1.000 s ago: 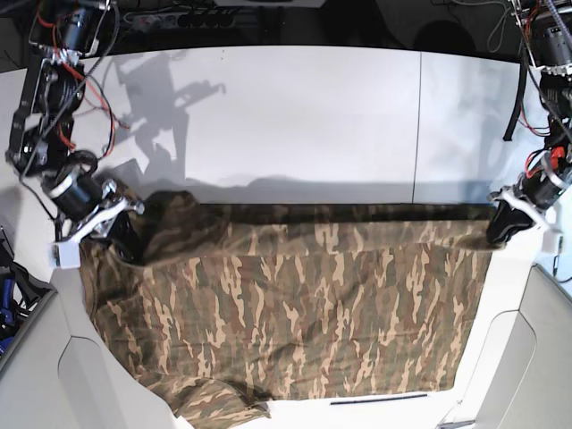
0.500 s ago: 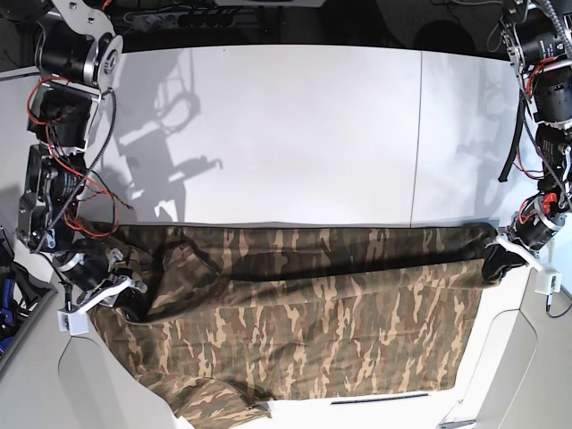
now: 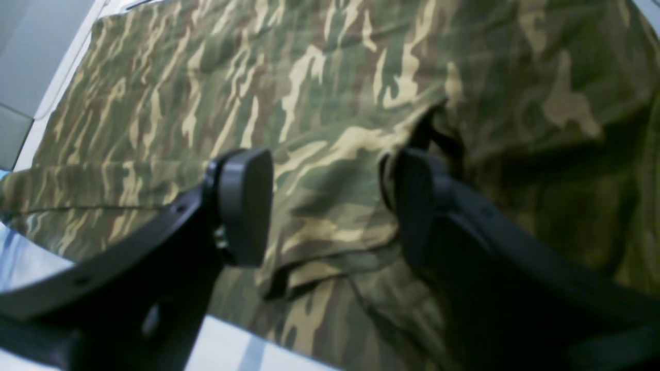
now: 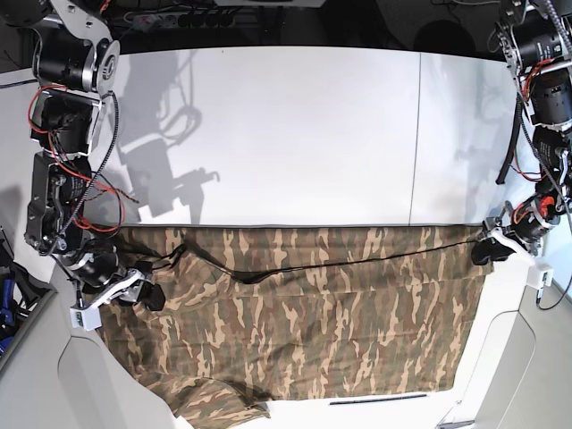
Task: Fold the T-shirt properly
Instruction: 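Lift the shirt edge with both grippers and pull it taut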
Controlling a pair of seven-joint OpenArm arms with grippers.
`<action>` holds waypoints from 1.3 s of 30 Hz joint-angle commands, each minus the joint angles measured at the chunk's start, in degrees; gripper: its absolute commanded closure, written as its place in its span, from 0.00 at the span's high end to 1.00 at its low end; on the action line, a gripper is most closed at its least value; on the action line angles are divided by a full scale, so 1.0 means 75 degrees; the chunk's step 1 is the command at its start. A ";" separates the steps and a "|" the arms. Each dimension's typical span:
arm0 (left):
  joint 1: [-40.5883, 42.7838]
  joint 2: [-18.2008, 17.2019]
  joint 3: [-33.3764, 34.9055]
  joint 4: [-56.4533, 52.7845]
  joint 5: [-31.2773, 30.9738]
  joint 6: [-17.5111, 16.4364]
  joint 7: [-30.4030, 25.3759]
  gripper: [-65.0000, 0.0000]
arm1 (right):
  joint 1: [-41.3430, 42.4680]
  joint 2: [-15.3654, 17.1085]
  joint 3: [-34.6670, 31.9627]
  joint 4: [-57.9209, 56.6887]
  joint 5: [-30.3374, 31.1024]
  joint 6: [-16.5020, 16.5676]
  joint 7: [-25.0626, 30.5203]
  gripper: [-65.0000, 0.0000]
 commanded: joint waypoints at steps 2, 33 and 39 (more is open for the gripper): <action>-0.0210 -0.0187 -0.0312 0.0125 -0.0268 -0.0079 -0.0114 0.49 | 0.0221 0.0108 0.0420 0.0417 0.0152 0.0032 -0.0172 0.57; 0.0857 0.0766 -0.1276 0.0119 -0.0017 0.0472 -0.0609 0.62 | -0.1982 0.0425 0.2532 0.0163 0.0833 -0.0026 0.0670 0.57; 0.0851 0.0889 -0.0799 0.0064 0.0353 0.0901 -0.1096 0.62 | -0.1926 0.0423 0.2075 -0.0414 0.0833 -0.0023 0.1294 0.57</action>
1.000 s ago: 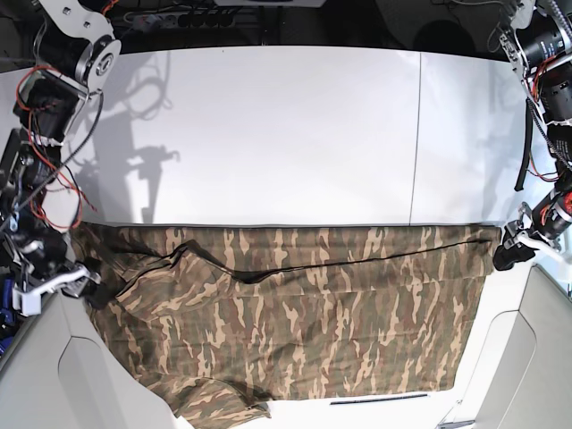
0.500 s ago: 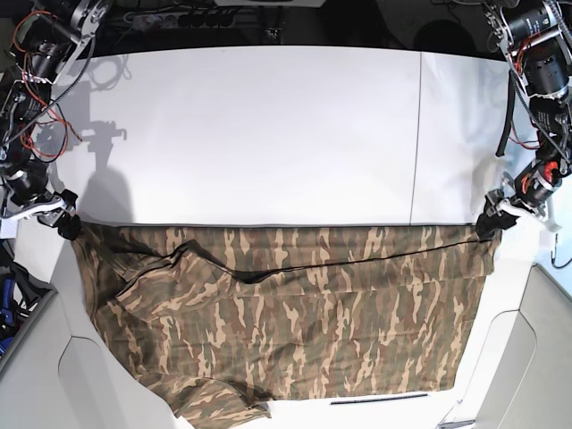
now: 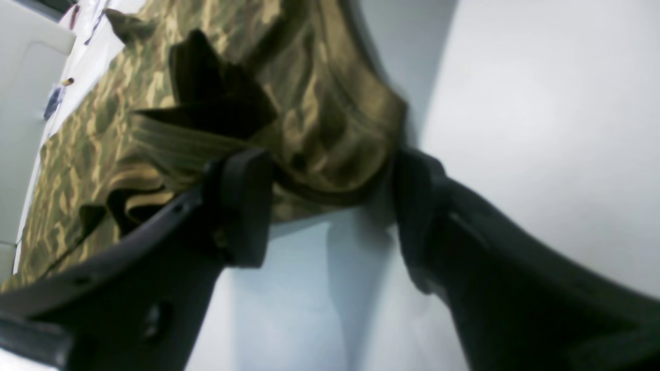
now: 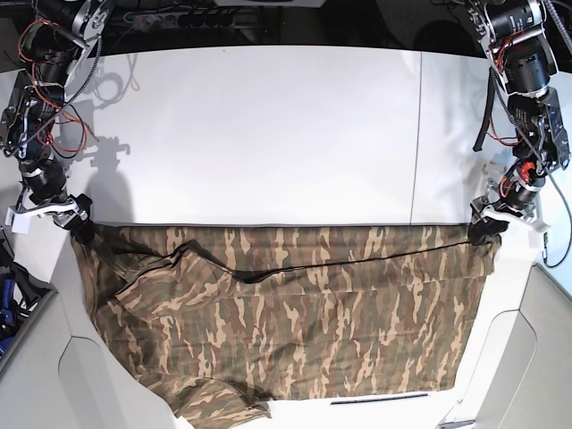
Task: Fold the T-shirt properly
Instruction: 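Lift the shirt edge with both grippers and pull it taut, then lower the shirt flat with both grippers and release it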
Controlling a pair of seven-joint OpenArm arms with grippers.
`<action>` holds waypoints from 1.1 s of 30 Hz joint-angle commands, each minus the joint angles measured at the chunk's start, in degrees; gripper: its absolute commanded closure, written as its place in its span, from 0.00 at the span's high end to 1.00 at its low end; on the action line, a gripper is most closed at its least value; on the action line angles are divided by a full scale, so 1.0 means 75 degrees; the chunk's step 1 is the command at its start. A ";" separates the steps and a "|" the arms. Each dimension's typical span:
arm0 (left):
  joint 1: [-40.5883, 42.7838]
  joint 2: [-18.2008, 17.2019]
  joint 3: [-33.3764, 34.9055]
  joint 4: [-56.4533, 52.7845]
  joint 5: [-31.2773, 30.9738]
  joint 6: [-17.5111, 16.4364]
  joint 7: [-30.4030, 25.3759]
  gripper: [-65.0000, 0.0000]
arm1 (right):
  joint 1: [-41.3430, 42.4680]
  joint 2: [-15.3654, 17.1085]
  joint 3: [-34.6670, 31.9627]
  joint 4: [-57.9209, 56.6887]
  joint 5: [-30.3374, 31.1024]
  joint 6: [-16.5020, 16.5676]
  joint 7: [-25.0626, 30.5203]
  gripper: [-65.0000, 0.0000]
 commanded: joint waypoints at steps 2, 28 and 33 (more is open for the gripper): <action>-0.0096 -0.0090 0.0166 0.0055 0.0029 0.0006 -0.0020 0.62 | 0.0090 0.0073 -0.0289 0.0023 -0.0061 -0.0029 -0.0061 0.57; -0.0291 -0.0370 0.0391 0.0082 -0.0734 -0.1221 0.0364 0.00 | 0.0568 -0.0364 -0.1122 0.0694 -0.0460 -0.0026 -0.1029 0.00; -0.0189 -0.0612 0.0370 0.0087 -0.1137 -0.1268 0.0906 0.00 | 0.0041 -0.0356 -0.0959 0.1542 -0.0163 -0.0017 -0.1373 0.00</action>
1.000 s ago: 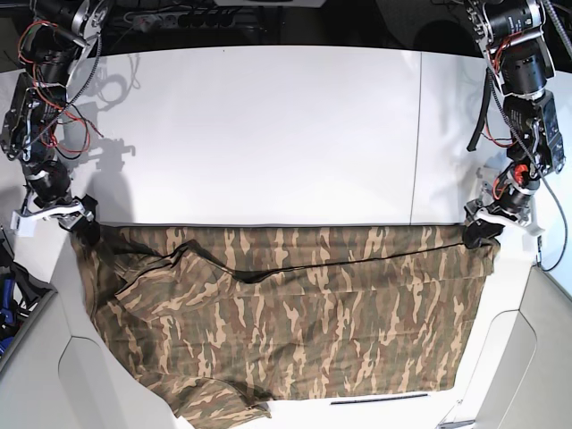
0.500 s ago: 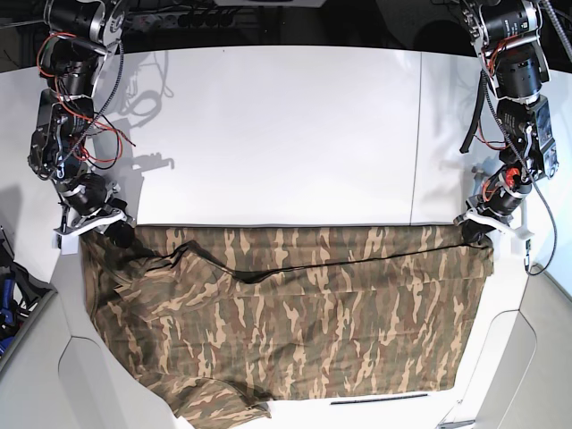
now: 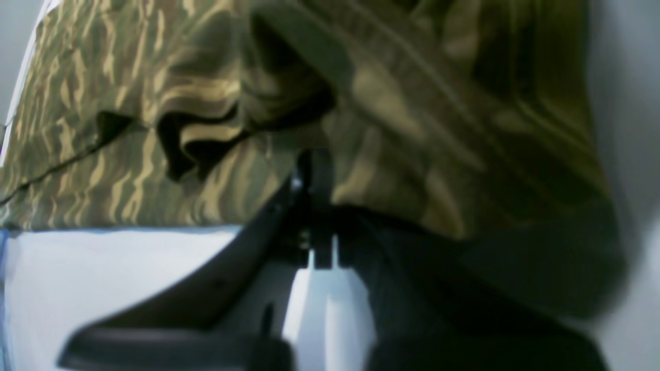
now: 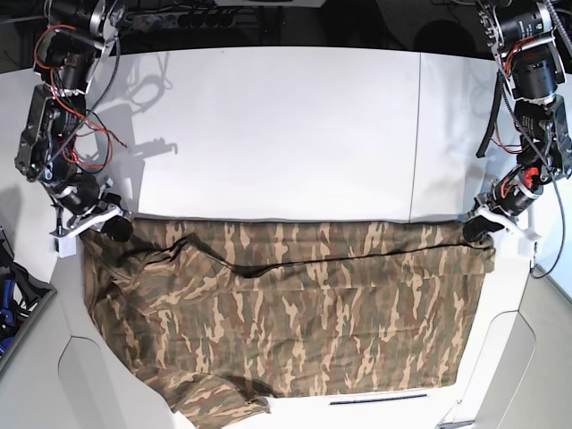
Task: Fold the T-shirt properly
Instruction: 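Lower the shirt flat with both grippers and release it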
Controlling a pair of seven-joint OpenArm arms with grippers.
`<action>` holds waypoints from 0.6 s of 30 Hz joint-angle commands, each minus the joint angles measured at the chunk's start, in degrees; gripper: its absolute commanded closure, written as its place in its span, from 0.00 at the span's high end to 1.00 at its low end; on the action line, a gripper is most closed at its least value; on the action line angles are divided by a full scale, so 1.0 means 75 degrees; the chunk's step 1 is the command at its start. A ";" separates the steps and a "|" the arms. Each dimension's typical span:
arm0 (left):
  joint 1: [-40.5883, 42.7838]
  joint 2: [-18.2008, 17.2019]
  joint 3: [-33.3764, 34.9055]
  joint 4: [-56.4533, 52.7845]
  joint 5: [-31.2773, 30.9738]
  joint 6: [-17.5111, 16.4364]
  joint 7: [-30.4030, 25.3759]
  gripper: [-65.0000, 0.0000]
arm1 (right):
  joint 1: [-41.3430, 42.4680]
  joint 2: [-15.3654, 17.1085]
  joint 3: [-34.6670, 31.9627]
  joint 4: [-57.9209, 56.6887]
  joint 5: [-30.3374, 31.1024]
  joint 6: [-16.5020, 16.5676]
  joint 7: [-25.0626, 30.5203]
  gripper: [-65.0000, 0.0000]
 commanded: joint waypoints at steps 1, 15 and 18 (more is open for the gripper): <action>-0.0064 -0.0204 -0.0052 0.0152 -0.0230 -0.0143 -0.0052 0.00 | -0.0023 0.0105 0.0029 0.0297 0.0262 0.0082 0.0108 0.00; 0.2259 -0.0227 -0.0673 0.3008 -0.0583 -0.0195 0.0067 0.00 | -0.1880 0.0213 0.0119 0.2273 0.0938 0.0117 -0.0399 0.00; 0.2702 -0.0224 -0.0863 0.3462 -0.0583 -0.0192 0.0067 0.00 | -0.2221 0.0210 0.0224 0.2655 0.1157 0.0117 -0.0580 0.00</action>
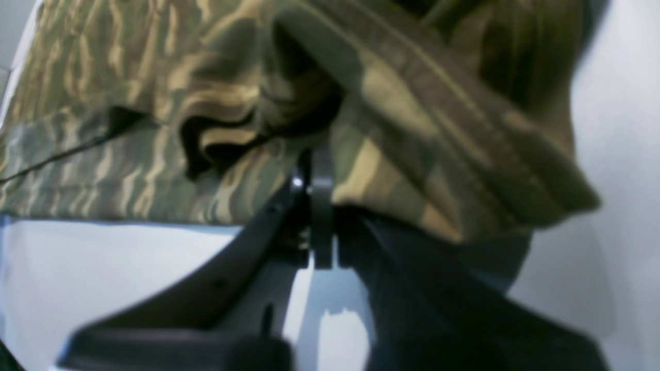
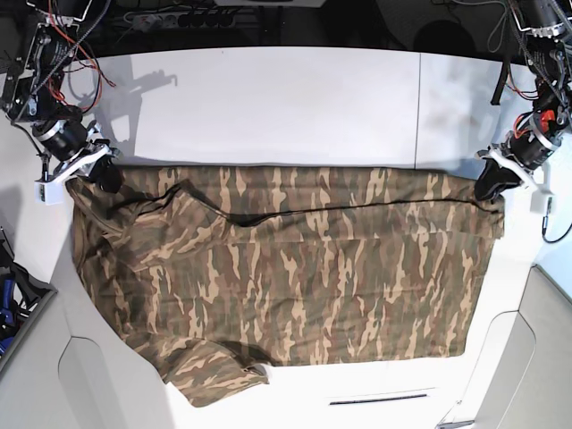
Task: Fold the T-shirt properly
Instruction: 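Lower the shirt flat with both grippers and release it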
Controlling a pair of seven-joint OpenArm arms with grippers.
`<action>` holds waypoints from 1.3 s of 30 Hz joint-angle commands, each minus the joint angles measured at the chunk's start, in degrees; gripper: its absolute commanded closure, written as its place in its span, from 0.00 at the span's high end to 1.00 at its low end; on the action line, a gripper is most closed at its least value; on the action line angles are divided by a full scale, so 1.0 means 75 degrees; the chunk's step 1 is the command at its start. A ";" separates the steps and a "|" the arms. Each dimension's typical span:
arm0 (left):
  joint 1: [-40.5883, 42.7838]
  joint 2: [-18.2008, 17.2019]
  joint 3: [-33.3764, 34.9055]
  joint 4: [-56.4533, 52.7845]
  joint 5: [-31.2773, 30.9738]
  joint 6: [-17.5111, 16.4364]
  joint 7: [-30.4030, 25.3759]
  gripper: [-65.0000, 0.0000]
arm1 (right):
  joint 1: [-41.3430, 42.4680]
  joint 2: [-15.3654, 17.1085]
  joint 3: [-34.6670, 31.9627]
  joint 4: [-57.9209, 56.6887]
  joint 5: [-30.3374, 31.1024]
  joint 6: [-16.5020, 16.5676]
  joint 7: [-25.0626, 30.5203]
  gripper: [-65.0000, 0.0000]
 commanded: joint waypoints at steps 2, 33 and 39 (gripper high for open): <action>0.0283 -0.0163 -0.0169 0.0449 -0.0157 -0.0085 -0.0169 0.00 | -0.0157 0.0108 0.0119 0.0358 0.0315 0.0076 -0.0041 0.00; 0.3174 -0.0102 -0.0213 0.2247 -0.0181 -0.0085 -0.0169 0.00 | -0.2398 0.0105 0.1649 0.1043 0.2142 0.0157 -0.1236 0.00; 0.3174 -0.0102 -0.0213 0.2247 -0.0187 -0.0085 0.0131 0.00 | -0.2690 0.0099 0.1766 0.1043 0.2235 0.0157 -0.1262 0.00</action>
